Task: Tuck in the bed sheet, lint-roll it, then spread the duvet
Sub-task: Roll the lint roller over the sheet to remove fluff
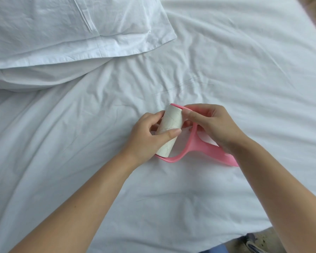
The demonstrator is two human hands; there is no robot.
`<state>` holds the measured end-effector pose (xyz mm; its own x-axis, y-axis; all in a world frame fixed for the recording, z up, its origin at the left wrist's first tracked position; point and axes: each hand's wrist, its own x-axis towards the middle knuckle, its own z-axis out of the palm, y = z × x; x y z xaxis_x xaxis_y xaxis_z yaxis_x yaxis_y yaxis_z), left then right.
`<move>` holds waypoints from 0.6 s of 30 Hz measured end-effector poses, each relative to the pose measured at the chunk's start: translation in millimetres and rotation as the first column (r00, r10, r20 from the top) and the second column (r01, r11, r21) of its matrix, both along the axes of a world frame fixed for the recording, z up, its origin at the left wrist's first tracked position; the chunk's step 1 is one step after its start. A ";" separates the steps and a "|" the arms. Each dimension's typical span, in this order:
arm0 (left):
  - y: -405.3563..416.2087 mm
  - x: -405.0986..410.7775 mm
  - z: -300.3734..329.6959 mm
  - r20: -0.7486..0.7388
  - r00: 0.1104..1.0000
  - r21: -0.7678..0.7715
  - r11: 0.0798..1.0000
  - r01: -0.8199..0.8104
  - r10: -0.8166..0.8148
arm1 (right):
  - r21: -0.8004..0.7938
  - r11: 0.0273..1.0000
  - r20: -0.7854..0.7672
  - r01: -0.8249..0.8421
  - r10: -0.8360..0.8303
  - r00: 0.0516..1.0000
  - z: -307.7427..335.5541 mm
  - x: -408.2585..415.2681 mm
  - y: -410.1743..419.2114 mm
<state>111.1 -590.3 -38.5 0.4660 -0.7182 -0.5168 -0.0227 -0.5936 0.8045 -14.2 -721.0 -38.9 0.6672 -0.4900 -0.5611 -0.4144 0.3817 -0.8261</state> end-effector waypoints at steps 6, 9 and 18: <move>4.5 -2.2 -1.9 -0.171 0.982 -0.021 0.996 -0.087 0.082 | -0.012 1.000 0.031 -0.001 0.002 1.000 2.7 -6.5 1.9; 4.9 -5.2 -2.8 -0.097 0.994 -0.051 0.997 -0.050 0.044 | -0.004 1.000 0.019 0.029 -0.029 0.999 4.5 -6.3 4.5; 6.8 -15.4 -4.1 -0.038 0.999 -0.097 0.995 -0.015 0.011 | -0.042 0.999 -0.004 0.022 -0.022 1.000 1.9 -9.5 2.2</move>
<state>95.7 -583.6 -42.6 0.4570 -0.7598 -0.4624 0.0159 -0.5128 0.8584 -23.7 -718.8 -37.0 0.6534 -0.5280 -0.5425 -0.4098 0.3558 -0.8399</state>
